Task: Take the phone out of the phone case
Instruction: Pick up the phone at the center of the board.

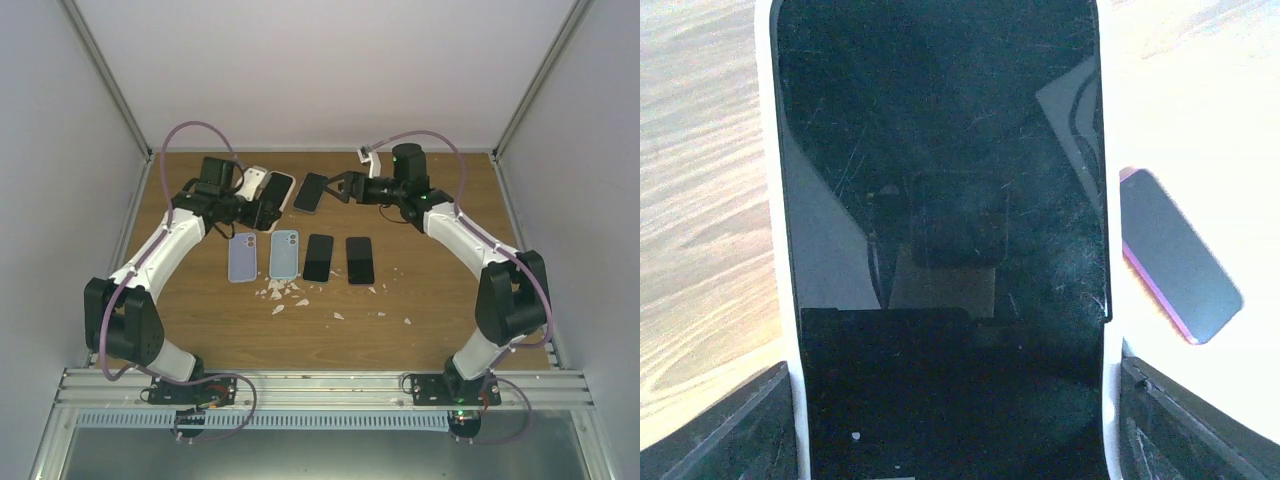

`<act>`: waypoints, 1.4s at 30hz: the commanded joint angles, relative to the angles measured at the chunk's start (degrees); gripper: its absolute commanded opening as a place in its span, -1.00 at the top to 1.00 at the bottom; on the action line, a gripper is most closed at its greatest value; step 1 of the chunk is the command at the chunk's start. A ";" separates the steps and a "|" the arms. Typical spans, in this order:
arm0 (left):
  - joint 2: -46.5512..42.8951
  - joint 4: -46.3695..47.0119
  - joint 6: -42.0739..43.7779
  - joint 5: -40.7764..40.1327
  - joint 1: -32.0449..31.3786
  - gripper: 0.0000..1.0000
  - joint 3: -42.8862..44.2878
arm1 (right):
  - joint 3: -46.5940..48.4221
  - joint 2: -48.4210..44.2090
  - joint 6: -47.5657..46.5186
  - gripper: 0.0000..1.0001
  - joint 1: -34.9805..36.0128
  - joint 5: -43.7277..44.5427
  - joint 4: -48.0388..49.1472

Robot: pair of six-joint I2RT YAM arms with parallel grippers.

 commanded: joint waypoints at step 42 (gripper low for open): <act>-8.47 -1.68 4.48 33.56 -6.93 -0.97 6.75 | -10.73 -12.83 12.45 0.99 -3.95 -21.90 29.85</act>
